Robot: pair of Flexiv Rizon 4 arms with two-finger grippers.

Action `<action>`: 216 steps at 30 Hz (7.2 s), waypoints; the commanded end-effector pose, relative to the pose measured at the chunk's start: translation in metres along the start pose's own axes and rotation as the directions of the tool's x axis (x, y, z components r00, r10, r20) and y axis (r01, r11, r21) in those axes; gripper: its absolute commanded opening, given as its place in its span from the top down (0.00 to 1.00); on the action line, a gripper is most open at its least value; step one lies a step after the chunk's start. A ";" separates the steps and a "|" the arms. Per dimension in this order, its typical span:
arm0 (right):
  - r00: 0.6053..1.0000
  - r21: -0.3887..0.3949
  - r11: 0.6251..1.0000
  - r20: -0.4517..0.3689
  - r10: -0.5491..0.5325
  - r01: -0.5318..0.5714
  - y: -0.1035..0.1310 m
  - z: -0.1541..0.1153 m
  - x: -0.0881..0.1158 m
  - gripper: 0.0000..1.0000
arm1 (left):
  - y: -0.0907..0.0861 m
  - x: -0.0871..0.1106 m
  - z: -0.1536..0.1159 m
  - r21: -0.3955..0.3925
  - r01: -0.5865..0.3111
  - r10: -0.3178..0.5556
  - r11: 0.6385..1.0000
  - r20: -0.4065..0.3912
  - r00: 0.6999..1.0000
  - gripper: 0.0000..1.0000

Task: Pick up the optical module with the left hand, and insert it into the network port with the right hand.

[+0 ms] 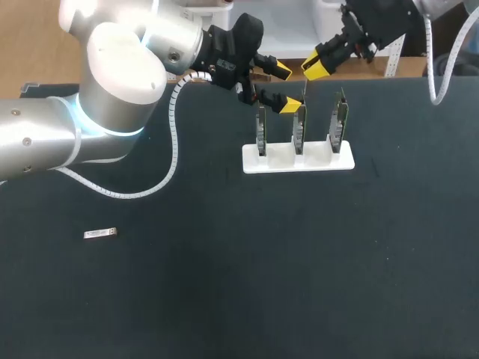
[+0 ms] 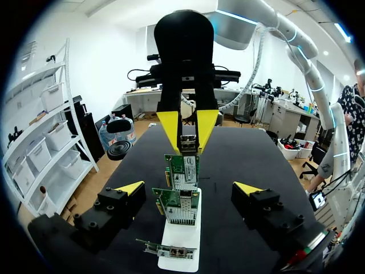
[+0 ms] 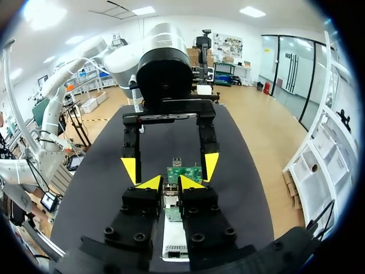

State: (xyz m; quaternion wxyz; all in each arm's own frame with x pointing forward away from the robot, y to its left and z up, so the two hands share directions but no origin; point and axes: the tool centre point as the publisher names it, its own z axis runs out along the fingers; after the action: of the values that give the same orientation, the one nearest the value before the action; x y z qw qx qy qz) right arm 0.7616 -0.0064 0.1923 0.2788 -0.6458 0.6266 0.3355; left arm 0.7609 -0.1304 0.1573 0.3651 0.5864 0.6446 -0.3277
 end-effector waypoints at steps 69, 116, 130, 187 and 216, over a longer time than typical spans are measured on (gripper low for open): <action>1.000 0.030 0.999 -0.015 0.023 -0.022 0.002 0.017 0.006 1.00 | 0.002 -0.001 0.001 0.003 0.001 -0.001 1.000 -0.005 1.000 0.00; 0.999 0.026 0.999 -0.033 0.021 -0.020 -0.004 0.015 0.010 1.00 | 0.002 -0.001 0.001 0.003 0.001 -0.001 1.000 -0.005 1.000 0.00; 0.999 0.021 1.000 -0.034 0.019 -0.018 -0.008 0.015 0.011 1.00 | 0.002 -0.001 0.001 0.003 0.001 -0.001 1.000 -0.005 1.000 0.00; 0.999 0.019 1.000 -0.051 0.011 -0.011 -0.008 0.013 0.012 1.00 | 0.002 -0.001 0.001 0.003 0.001 -0.001 1.000 -0.005 1.000 0.00; 0.998 0.009 1.000 -0.058 0.019 -0.019 -0.009 0.019 0.015 1.00 | 0.002 -0.001 0.001 0.003 0.001 -0.001 1.000 -0.005 1.000 0.00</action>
State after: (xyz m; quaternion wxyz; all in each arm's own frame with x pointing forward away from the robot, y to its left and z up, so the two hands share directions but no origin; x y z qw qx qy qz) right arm 0.7675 -0.0009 0.1715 0.2610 -0.6480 0.6422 0.3155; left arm 0.7609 -0.1304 0.1573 0.3652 0.5864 0.6445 -0.3277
